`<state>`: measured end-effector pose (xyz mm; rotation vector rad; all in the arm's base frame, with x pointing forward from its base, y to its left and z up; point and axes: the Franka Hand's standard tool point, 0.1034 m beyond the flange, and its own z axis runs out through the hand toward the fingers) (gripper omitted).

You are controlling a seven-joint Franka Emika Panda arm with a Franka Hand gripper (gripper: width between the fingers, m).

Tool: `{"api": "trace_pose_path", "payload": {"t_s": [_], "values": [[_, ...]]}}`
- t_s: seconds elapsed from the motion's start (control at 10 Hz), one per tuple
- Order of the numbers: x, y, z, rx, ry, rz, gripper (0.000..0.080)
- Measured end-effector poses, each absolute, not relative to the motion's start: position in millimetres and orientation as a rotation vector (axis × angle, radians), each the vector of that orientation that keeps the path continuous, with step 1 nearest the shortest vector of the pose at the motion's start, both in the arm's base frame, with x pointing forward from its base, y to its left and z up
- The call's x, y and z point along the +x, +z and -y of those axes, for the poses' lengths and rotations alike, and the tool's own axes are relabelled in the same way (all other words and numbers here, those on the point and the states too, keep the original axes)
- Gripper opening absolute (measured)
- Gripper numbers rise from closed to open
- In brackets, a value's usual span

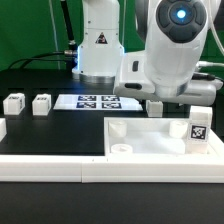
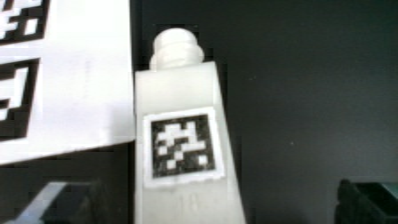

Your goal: Assemble square table

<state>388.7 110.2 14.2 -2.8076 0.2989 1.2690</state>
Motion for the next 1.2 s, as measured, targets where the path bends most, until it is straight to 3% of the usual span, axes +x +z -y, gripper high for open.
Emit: {"api": "trace_pose_path", "payload": {"t_s": [0.6,0.8,1.2], "values": [[374.4,4.4,-110.9,-2.759,1.333,-0.34,0.0644],[374.6,4.4,-110.3,-2.758,1.333,-0.342,0.0296],[374.8,4.4,-109.7,-2.757,1.332,-0.344,0.0288]]}}
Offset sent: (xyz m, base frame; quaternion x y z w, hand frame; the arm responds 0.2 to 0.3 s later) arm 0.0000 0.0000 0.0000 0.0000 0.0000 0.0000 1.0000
